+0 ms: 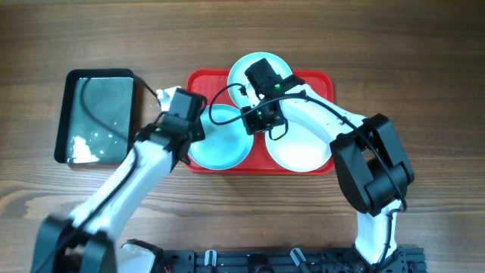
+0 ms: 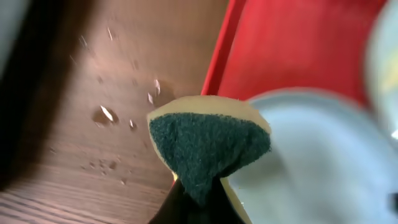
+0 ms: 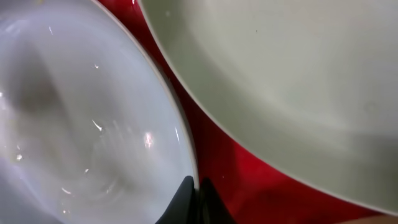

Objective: Clean dirty plates on tray and stack at the side
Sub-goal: 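Lift the blue plate with the right gripper and place it right of the tray, then move the right gripper to the back blue plate and grip its rim, then scrub the back blue plate with the sponge in the left gripper, then lift the blue plate with the right gripper and stack it on the first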

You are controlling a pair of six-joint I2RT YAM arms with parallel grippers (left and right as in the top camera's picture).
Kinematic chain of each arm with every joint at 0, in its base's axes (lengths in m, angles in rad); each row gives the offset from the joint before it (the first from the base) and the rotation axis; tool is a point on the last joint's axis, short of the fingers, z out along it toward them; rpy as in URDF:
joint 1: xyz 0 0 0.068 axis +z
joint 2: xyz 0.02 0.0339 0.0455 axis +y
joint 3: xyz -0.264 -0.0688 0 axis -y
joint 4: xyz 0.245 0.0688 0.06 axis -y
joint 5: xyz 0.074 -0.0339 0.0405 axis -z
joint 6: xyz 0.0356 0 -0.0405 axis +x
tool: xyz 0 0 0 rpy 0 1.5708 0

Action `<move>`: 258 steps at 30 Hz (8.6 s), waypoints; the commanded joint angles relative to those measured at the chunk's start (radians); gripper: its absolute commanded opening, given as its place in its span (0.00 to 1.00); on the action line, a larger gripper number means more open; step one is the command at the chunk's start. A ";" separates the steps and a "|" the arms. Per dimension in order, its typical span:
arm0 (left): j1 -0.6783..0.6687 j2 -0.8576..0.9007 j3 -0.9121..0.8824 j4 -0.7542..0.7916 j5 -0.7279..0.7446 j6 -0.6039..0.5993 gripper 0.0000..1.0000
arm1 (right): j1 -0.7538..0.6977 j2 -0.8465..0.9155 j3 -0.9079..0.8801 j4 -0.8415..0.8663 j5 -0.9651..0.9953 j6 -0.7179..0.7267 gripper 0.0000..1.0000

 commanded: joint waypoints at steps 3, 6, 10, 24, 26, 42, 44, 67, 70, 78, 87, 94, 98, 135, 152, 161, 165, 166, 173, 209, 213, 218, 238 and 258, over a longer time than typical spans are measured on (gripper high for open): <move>0.006 -0.169 -0.005 -0.001 0.071 0.004 0.04 | 0.000 -0.029 0.094 -0.038 -0.027 -0.021 0.04; 0.032 -0.233 -0.005 -0.014 0.072 -0.068 0.04 | 0.002 -0.099 0.130 -0.062 0.021 -0.052 0.04; 0.144 -0.309 -0.005 -0.058 0.073 -0.125 0.04 | 0.011 -0.227 0.173 -0.113 0.248 -0.082 0.04; 0.418 -0.332 -0.005 -0.214 0.073 -0.124 0.04 | 0.190 -0.347 0.183 0.003 0.861 -0.528 0.04; 0.418 -0.332 -0.005 -0.214 0.073 -0.124 0.04 | 0.222 -0.347 0.183 0.040 0.958 -0.626 0.04; 0.418 -0.332 -0.006 -0.225 0.085 -0.124 0.04 | 0.487 -0.347 0.183 0.432 1.421 -1.353 0.04; 0.418 -0.332 -0.006 -0.225 0.108 -0.124 0.04 | 0.491 -0.347 0.183 0.464 1.369 -1.268 0.04; 0.418 -0.332 -0.006 -0.226 0.122 -0.124 0.04 | -0.745 -0.253 0.158 -0.097 -0.009 0.117 0.04; 0.418 -0.332 -0.006 -0.226 0.121 -0.124 0.04 | -0.863 -0.154 0.158 -0.104 -0.009 0.116 0.04; 0.418 -0.332 -0.006 -0.225 0.121 -0.124 0.04 | -0.962 0.001 0.158 -0.087 0.082 0.091 0.04; 0.418 -0.332 -0.006 -0.225 0.121 -0.124 0.04 | -0.948 0.014 0.159 -0.116 -0.064 -0.018 0.56; 0.418 -0.332 -0.006 -0.225 0.121 -0.124 0.05 | -0.895 -0.038 0.163 -0.098 -0.367 -0.051 0.58; 0.418 -0.332 -0.006 -0.225 0.126 -0.124 0.05 | -0.786 -0.091 0.163 -0.052 -0.367 -0.072 0.67; 0.418 -0.330 -0.006 -0.225 0.211 -0.124 0.04 | -0.235 0.134 0.160 0.072 0.129 0.079 0.06; 0.280 -0.066 -0.006 -0.067 0.582 -0.011 0.04 | -0.022 0.130 0.162 -0.085 0.022 -0.018 0.04; 0.120 0.130 -0.006 0.133 0.580 -0.048 0.04 | -0.022 0.130 0.161 -0.062 -0.054 -0.049 0.04; 0.116 0.210 -0.006 0.196 0.581 -0.068 0.04 | -0.022 0.130 0.161 -0.058 -0.054 -0.048 0.04; 0.116 0.236 -0.006 0.240 0.581 -0.068 0.04 | -0.022 0.130 0.161 -0.053 -0.054 -0.049 0.04; 0.116 0.346 -0.006 0.325 0.567 -0.093 0.04 | -0.022 0.130 0.161 -0.044 -0.053 -0.048 0.04; 0.063 0.280 -0.028 0.053 0.048 -0.060 0.04 | -0.022 0.131 0.161 -0.045 -0.049 -0.016 0.04; 0.063 0.218 -0.024 0.036 -0.093 -0.060 0.04 | -0.022 0.131 0.161 -0.045 -0.042 -0.019 0.04; 0.063 0.071 -0.024 0.031 -0.135 -0.060 0.04 | -0.032 0.130 0.162 -0.043 -0.023 -0.020 0.04; 0.534 -0.246 -0.024 -0.091 0.209 -0.172 0.04 | 0.134 -0.257 0.232 -0.034 0.701 -0.510 0.04; 0.587 -0.246 -0.024 -0.150 0.211 -0.172 0.04 | 0.502 -0.327 0.232 0.377 1.418 -1.442 0.04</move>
